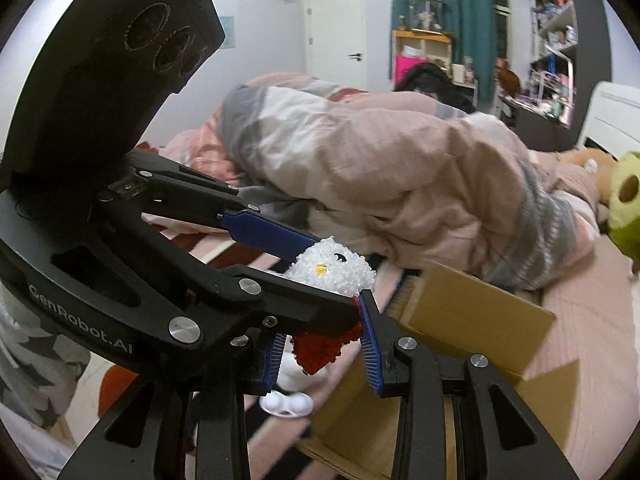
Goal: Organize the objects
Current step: 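Carry the Hello Kitty plush into the cardboard box and open the right gripper, then move the right tool back and grasp the yellow-tipped glue tube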
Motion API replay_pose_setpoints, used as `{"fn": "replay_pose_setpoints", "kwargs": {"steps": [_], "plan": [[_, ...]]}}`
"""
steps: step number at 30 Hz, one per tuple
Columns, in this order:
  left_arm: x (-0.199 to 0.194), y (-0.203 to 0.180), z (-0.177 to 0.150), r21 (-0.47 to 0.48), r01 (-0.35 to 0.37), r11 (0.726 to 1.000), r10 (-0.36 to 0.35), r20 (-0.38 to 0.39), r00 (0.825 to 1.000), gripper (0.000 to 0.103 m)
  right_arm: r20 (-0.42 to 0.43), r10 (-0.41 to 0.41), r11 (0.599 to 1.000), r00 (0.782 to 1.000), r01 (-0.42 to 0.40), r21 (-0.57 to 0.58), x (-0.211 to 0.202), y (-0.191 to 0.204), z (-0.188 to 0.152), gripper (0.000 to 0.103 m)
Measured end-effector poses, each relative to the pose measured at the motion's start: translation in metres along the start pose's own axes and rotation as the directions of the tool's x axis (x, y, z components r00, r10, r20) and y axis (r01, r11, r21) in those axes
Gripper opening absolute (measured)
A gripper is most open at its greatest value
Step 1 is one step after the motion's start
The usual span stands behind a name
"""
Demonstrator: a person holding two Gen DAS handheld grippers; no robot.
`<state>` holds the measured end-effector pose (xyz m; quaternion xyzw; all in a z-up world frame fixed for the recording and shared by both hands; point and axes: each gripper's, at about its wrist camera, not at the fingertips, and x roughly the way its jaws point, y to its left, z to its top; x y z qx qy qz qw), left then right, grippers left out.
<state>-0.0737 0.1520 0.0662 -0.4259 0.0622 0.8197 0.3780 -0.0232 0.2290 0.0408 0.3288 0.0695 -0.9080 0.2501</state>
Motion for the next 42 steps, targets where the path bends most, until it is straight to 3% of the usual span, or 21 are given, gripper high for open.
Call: {"fn": "replay_pose_setpoints", "kwargs": {"steps": [9, 15, 16, 18, 19, 20, 25, 31, 36, 40, 42], "plan": [[0.054, -0.023, 0.026, 0.036, -0.007, 0.999, 0.010, -0.082, 0.997, 0.045, -0.061, -0.036, 0.996, 0.997, 0.041, 0.076, 0.000, -0.051, -0.018, 0.029], [0.073, -0.029, 0.028, 0.039, -0.027, 0.999, 0.031, -0.130, 0.991, 0.045, -0.099, -0.029, 0.995, 0.995, 0.038, 0.089, 0.006, -0.060, -0.030, 0.033], [0.075, -0.031, 0.028, 0.044, -0.038, 0.998, 0.043, -0.137, 0.990, 0.047, -0.106, -0.032, 0.996, 0.994, 0.041, 0.084, 0.007, -0.059, -0.031, 0.034], [0.078, -0.035, 0.028, 0.063, -0.063, 0.996, 0.071, -0.149, 0.986, 0.058, -0.128, -0.039, 0.997, 0.991, 0.048, 0.068, 0.010, -0.058, -0.034, 0.046], [0.078, -0.037, 0.028, 0.071, -0.075, 0.995, 0.085, -0.152, 0.985, 0.072, -0.129, -0.044, 0.997, 0.991, 0.053, 0.062, 0.010, -0.057, -0.035, 0.052], [0.077, -0.038, 0.029, 0.080, -0.092, 0.993, 0.103, -0.149, 0.983, 0.079, -0.129, -0.050, 0.997, 0.990, 0.057, 0.057, 0.010, -0.056, -0.036, 0.052], [0.055, -0.046, 0.028, 0.114, -0.123, 0.986, 0.135, -0.109, 0.985, 0.079, -0.098, -0.032, 0.997, 0.995, 0.039, 0.071, 0.000, -0.051, -0.036, 0.052], [-0.011, -0.022, 0.012, 0.064, -0.162, 0.985, 0.161, 0.023, 0.987, 0.089, -0.018, 0.063, 0.997, 0.998, -0.063, 0.041, -0.018, -0.011, -0.020, 0.052], [-0.064, 0.038, -0.025, -0.066, -0.239, 0.969, 0.244, 0.093, 0.965, 0.089, -0.036, 0.180, 0.984, 0.983, -0.180, -0.004, -0.001, 0.046, -0.006, 0.052], [-0.082, 0.082, -0.064, -0.119, -0.300, 0.946, 0.311, 0.087, 0.946, 0.089, -0.112, 0.345, 0.938, 0.932, -0.346, 0.008, 0.040, 0.090, -0.001, 0.052], [-0.086, 0.103, -0.085, -0.153, -0.310, 0.938, 0.323, 0.073, 0.943, 0.089, -0.172, 0.356, 0.932, 0.918, -0.362, 0.002, 0.072, 0.111, -0.005, 0.052]]}}
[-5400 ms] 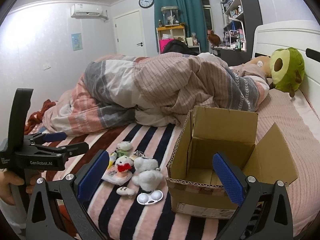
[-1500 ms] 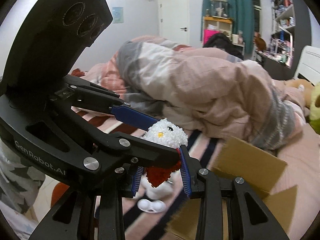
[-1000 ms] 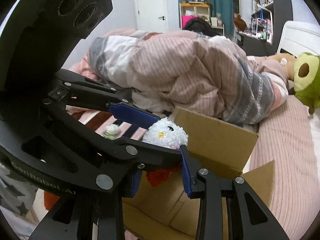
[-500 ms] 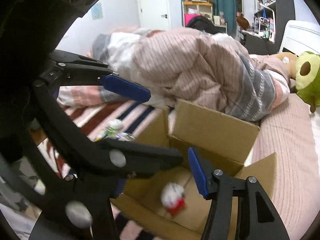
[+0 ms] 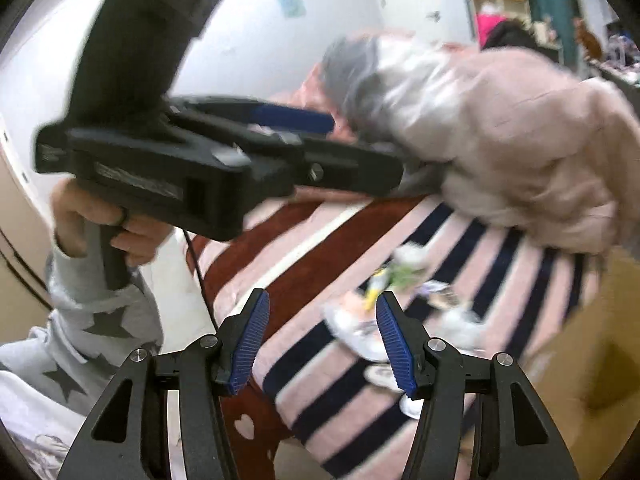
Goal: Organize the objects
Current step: 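Move the right tool back and grasp the yellow-tipped glue tube, then carry the glue tube into the cardboard box and release it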
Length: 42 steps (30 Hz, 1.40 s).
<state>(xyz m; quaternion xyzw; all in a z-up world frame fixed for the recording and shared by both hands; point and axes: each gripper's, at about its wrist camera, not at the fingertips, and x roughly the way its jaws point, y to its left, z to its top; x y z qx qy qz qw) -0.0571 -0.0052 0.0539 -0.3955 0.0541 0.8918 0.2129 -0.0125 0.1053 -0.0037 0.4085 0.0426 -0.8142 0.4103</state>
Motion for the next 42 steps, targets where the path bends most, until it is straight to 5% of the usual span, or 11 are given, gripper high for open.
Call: {"fn": "replay_pose_setpoints", "kwargs": {"steps": [9, 22, 29, 42], "plan": [[0.039, 0.080, -0.067, -0.115, -0.071, 0.991, 0.059, -0.102, 0.993, 0.089, -0.188, -0.051, 0.984, 0.981, 0.082, 0.159, 0.130, -0.041, -0.007, 0.035], [0.088, 0.120, -0.101, -0.217, -0.030, 0.976, -0.010, -0.181, 0.983, 0.089, -0.238, -0.132, 0.970, 0.962, 0.175, 0.169, 0.185, -0.066, -0.004, 0.022], [0.091, 0.113, -0.105, -0.201, -0.006, 0.980, -0.035, -0.199, 0.979, 0.089, -0.218, -0.160, 0.975, 0.963, 0.189, 0.121, 0.183, -0.062, -0.002, 0.016], [0.040, 0.063, -0.078, -0.143, 0.107, 0.984, -0.125, -0.120, 0.985, 0.087, -0.030, -0.117, 0.992, 0.993, 0.116, -0.043, 0.090, 0.003, 0.008, 0.016]]}}
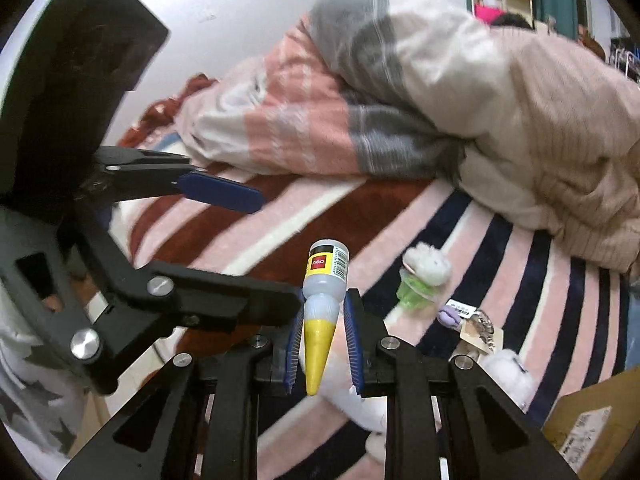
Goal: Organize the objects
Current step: 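Carry the glue tube into the cardboard box and release it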
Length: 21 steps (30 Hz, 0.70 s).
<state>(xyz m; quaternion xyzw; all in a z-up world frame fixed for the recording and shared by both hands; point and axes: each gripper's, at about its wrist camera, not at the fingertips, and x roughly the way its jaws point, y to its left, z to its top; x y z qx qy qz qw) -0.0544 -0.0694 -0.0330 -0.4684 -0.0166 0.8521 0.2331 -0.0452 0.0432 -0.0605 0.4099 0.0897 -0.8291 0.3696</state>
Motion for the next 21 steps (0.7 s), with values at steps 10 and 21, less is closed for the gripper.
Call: {"fn": "replay_pose_setpoints", "kwargs": {"steps": [10, 21], "plan": [[-0.034, -0.058, 0.022, 0.053, 0.071, 0.996, -0.073, 0.036, 0.997, 0.071, 0.144, -0.002, 0.999, 0.990, 0.009, -0.046, -0.079, 0.010, -0.006, 0.016], [-0.027, -0.136, 0.063, 0.166, 0.155, 0.974, -0.160, 0.017, 0.987, 0.043, 0.224, -0.065, 0.998, 0.972, 0.063, 0.017, -0.144, -0.031, -0.019, 0.016]]}}
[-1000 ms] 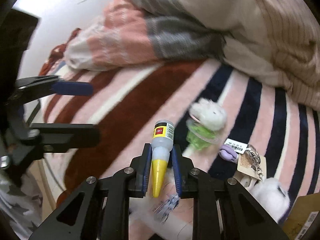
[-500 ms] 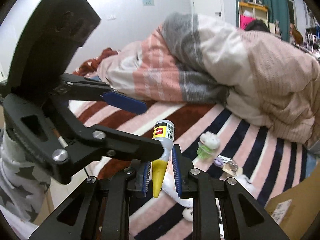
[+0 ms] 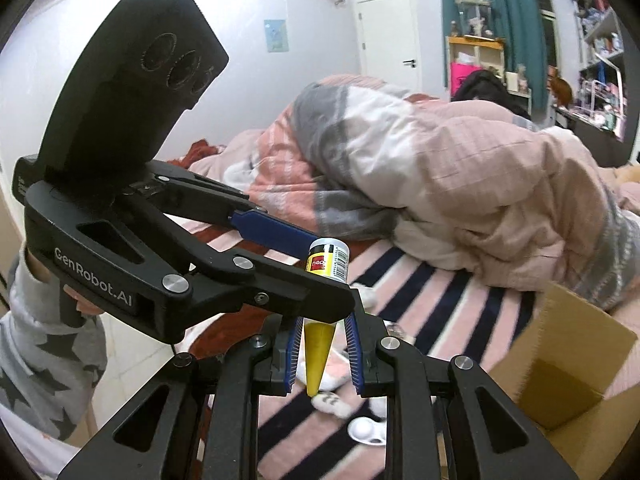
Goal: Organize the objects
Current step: 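Carry the glue tube into the cardboard box and release it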
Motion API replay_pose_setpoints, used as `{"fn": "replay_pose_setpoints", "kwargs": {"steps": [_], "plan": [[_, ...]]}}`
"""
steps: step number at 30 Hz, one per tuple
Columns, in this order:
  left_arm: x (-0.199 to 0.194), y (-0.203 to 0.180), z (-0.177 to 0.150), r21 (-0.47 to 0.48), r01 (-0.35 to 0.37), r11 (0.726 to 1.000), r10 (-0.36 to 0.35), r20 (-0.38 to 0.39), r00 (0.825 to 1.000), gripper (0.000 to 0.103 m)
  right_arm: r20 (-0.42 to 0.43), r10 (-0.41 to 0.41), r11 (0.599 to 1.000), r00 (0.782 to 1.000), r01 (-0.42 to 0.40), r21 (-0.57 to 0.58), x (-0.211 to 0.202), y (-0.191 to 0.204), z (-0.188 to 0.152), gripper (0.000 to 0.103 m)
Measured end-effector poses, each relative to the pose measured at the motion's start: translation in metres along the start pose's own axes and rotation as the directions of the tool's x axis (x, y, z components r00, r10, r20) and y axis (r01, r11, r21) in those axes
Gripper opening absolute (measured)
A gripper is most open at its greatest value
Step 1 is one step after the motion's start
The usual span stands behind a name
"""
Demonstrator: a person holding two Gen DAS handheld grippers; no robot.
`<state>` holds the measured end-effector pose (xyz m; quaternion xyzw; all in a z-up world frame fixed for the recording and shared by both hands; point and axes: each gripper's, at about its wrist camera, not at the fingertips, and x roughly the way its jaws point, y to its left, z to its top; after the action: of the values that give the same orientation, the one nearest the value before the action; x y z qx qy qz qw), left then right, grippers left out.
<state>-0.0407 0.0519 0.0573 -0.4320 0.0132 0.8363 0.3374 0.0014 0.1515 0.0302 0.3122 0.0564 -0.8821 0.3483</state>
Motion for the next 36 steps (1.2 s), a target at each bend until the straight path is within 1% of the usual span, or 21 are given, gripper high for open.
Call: {"fn": "replay_pose_setpoints", "kwargs": {"steps": [2, 5, 12, 17, 24, 30, 34, 36], "plan": [[0.006, -0.011, 0.009, 0.018, 0.006, 1.000, -0.006, -0.004, 1.000, 0.039, 0.006, -0.010, 1.000, 1.000, 0.010, 0.018, -0.006, -0.010, -0.001, 0.016], [0.018, -0.025, 0.023, 0.047, 0.008, 0.999, -0.008, -0.017, 1.000, 0.039, 0.013, -0.034, 0.999, 0.999, 0.033, 0.039, -0.016, -0.027, -0.003, 0.016], [0.053, -0.057, 0.056, 0.106, 0.043, 0.993, -0.038, -0.045, 0.998, 0.039, 0.011, -0.083, 0.992, 0.996, 0.082, 0.100, -0.042, -0.069, -0.009, 0.016], [0.082, -0.074, 0.070, 0.132, 0.063, 0.989, -0.053, -0.081, 0.995, 0.039, -0.009, -0.095, 0.983, 0.995, 0.095, 0.156, -0.053, -0.099, -0.021, 0.016], [0.119, -0.088, 0.080, 0.155, 0.054, 0.986, -0.034, -0.128, 0.991, 0.039, -0.062, -0.101, 0.972, 0.993, 0.112, 0.208, -0.050, -0.132, -0.036, 0.016], [0.139, -0.096, 0.080, 0.152, 0.061, 0.987, -0.037, -0.154, 0.987, 0.039, -0.088, -0.093, 0.966, 0.992, 0.111, 0.232, -0.050, -0.146, -0.048, 0.016], [0.148, -0.103, 0.080, 0.159, 0.039, 0.986, -0.014, -0.156, 0.988, 0.039, -0.104, -0.093, 0.966, 0.990, 0.115, 0.232, -0.051, -0.152, -0.054, 0.016], [0.153, -0.106, 0.079, 0.168, 0.024, 0.985, 0.004, -0.165, 0.986, 0.041, -0.115, -0.093, 0.965, 0.989, 0.118, 0.234, -0.050, -0.156, -0.057, 0.017]]}}
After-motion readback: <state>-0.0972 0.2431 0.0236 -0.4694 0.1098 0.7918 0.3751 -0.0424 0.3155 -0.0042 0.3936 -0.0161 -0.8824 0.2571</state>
